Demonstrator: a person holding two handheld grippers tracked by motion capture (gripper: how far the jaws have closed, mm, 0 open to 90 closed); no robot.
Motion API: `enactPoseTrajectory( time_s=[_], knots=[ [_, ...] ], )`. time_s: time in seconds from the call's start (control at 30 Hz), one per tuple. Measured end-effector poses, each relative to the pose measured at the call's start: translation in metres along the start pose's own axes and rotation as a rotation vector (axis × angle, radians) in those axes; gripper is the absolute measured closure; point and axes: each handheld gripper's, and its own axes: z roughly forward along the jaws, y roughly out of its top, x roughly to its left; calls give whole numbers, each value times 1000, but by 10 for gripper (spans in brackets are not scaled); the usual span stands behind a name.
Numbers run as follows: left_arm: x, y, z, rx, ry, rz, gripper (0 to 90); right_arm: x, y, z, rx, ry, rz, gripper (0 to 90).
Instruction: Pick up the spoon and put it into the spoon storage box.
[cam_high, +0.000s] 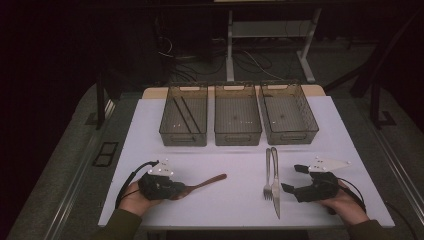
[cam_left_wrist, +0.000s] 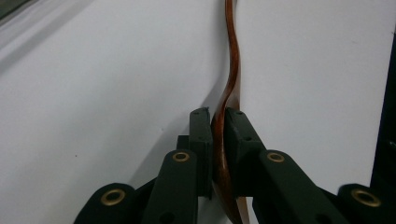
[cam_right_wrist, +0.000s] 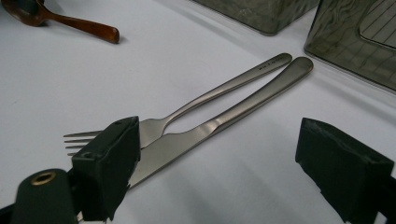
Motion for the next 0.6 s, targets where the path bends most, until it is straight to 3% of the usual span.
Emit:
enactPoseTrajectory(
  time_s=[0.17, 0.37, 0.43, 0.6],
  knots=[
    [-1, 4, 0, -34, 32, -28, 810, 1, 0, 1, 1, 0, -1, 134],
    [-2, 9, -3, -69, 59, -29, 810, 1, 0, 1, 3, 1, -1, 133],
    [-2, 11, -3, -93, 67, -51, 810, 0, 0, 1, 3, 0, 1, 133],
    [-2, 18, -3, -119, 91, -47, 810, 1, 0, 1, 7, 1, -3, 134]
  ],
)
